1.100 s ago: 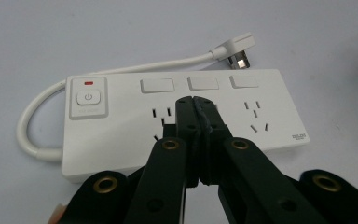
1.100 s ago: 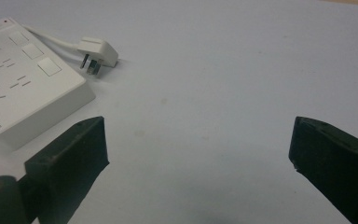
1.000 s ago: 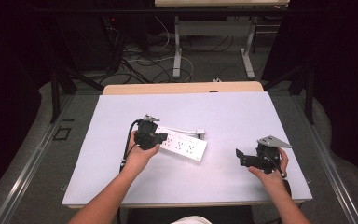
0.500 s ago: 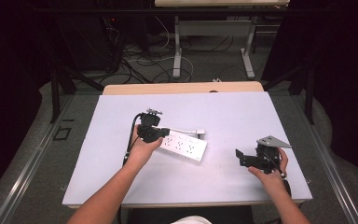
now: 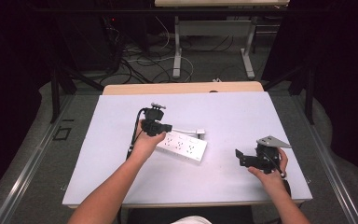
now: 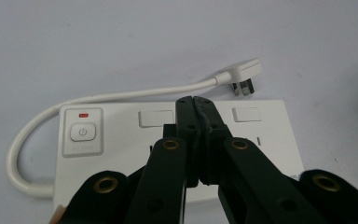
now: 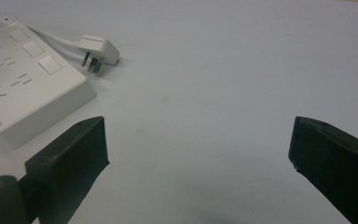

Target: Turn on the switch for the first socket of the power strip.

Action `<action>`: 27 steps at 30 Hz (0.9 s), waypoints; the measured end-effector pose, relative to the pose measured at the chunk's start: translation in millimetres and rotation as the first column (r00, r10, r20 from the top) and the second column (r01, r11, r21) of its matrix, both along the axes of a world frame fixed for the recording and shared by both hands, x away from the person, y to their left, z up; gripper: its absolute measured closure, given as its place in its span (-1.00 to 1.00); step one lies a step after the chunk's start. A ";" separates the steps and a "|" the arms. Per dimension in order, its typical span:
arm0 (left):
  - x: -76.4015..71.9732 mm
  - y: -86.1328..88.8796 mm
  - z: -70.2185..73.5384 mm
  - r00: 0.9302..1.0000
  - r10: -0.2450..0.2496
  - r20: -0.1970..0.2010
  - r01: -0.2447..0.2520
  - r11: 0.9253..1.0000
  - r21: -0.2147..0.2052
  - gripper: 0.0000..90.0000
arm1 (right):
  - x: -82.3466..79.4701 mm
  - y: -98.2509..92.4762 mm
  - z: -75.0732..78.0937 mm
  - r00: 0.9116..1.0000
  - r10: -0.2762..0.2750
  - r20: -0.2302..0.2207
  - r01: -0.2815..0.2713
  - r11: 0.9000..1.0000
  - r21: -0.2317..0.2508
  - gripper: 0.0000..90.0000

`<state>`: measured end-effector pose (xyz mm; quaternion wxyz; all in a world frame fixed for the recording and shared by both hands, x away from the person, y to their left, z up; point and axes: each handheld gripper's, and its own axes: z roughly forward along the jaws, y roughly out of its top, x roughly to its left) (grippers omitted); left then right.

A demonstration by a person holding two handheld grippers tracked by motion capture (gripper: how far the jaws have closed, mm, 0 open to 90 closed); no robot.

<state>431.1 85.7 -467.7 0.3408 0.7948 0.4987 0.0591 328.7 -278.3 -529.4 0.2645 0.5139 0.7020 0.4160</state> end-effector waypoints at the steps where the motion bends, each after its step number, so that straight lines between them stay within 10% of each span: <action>1: 1.5 -0.4 -0.6 1.000 -0.004 0.000 0.004 1.000 0.003 1.00 | 0.0 0.0 0.0 1.000 0.000 0.000 0.000 1.000 0.000 -0.92; 27: 27.1 -4.0 -19.6 0.997 0.041 -0.059 -0.038 0.998 0.047 1.00 | 2.7 3.1 -0.4 1.000 -0.009 0.008 0.009 1.000 0.005 -1.00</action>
